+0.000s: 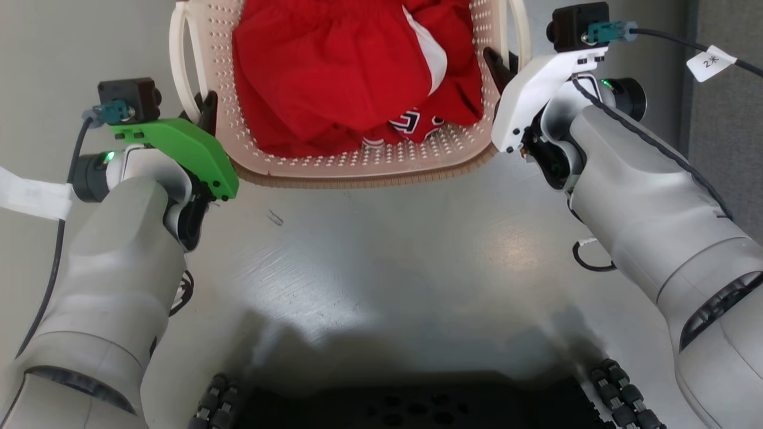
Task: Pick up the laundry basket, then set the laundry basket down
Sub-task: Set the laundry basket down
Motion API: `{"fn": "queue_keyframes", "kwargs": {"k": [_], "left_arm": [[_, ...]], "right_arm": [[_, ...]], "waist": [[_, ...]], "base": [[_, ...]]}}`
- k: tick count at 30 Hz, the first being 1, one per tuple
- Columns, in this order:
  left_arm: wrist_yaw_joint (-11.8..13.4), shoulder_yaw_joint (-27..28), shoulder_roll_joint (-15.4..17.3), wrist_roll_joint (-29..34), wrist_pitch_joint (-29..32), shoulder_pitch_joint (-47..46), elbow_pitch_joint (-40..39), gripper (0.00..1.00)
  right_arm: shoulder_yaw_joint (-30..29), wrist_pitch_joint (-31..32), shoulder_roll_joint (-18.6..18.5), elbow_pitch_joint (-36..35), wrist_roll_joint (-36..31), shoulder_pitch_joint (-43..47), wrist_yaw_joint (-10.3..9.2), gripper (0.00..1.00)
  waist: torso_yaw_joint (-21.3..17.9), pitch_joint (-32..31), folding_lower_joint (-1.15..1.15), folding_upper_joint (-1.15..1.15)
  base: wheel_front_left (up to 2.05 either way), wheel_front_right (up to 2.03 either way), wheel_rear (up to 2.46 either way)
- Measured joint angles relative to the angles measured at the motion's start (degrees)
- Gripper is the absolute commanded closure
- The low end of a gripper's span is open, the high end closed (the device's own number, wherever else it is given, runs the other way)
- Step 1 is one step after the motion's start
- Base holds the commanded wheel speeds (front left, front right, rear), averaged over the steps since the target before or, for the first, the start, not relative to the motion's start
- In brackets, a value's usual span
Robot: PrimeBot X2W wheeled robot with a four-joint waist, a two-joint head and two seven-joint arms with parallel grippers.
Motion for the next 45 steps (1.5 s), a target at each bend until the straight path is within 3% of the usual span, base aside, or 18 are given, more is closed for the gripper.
{"fn": "queue_keyframes", "kwargs": {"k": [27,28,29,30,31,34,45], "left_arm": [[-0.2,-0.1,-1.1,1.0,-1.7,-2.0,2.5,1.0],[-0.3,-0.1,-1.1,1.0,-1.8,-2.0,2.6,1.0],[-0.3,-0.1,-1.1,1.0,-1.8,-2.0,2.6,0.67],[-0.3,-0.2,-1.1,1.0,-1.8,-2.0,2.7,0.21],[-0.3,-0.2,-1.1,1.2,-1.8,-2.0,2.9,0.0],[-0.3,-0.2,-0.6,1.5,-1.8,-2.2,3.6,0.0],[-0.3,-0.4,-0.7,1.5,-1.8,-2.3,4.4,0.0]], "right_arm": [[1.1,-3.3,0.1,1.4,1.2,-0.9,0.83,1.0],[1.2,-3.3,0.1,1.5,1.2,-0.9,0.83,0.9],[1.3,-3.3,0.2,1.5,1.3,-0.9,0.83,0.62],[1.3,-3.4,0.2,1.6,1.4,-0.9,0.85,0.24],[1.4,-3.6,0.2,1.6,1.6,-1.0,1.05,0.0],[1.9,-3.7,0.3,1.6,1.6,-1.1,2.24,0.0],[2.3,-3.7,0.6,1.9,2.2,-1.1,1.76,0.0]], "waist": [[0.4,2.2,0.0,0.0],[0.4,2.3,0.0,0.0],[0.4,2.3,-0.01,0.0],[0.4,2.3,-0.01,0.0],[0.4,2.3,-0.01,0.0],[0.3,2.3,-0.01,0.0],[0.3,2.5,-0.01,0.0]], "base": [[0.0,0.0,0.0],[0.0,0.0,0.0],[0.0,0.0,0.0],[0.0,0.0,0.0],[0.0,0.0,0.0],[0.0,0.0,0.0],[0.0,0.0,0.0]]}}
